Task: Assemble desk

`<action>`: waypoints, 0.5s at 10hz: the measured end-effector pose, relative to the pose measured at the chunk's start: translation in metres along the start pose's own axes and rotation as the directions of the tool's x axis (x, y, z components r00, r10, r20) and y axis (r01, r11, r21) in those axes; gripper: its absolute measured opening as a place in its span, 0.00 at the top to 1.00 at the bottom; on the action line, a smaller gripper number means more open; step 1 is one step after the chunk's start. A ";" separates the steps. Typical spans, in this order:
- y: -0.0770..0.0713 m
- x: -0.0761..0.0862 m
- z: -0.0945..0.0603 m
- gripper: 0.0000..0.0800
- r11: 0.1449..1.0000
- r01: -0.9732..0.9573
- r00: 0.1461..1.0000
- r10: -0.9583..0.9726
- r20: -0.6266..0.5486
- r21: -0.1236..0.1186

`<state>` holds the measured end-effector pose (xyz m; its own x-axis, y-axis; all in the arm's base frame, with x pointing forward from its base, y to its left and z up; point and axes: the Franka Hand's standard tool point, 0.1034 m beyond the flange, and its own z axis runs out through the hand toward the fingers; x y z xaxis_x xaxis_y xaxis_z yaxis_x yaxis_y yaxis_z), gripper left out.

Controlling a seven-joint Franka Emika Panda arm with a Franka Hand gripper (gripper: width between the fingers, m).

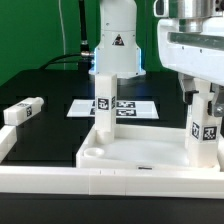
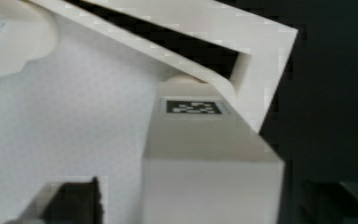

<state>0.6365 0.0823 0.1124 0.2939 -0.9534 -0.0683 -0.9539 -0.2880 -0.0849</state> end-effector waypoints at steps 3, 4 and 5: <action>-0.002 -0.002 -0.001 0.20 0.949 0.315 0.949 -0.315 -0.009 -0.004; -0.002 -0.004 -0.001 0.19 0.919 0.395 0.919 -0.395 -0.007 -0.005; -0.002 -0.005 0.000 0.19 0.869 0.495 0.869 -0.495 -0.010 -0.010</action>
Offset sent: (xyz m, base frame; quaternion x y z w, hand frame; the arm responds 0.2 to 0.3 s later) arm 0.0003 0.0117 -0.0001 0.0085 0.0013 -0.2420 0.9702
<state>0.6366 0.0879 0.1133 0.7266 -0.6870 -0.0074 -0.6843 -0.7227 -0.0973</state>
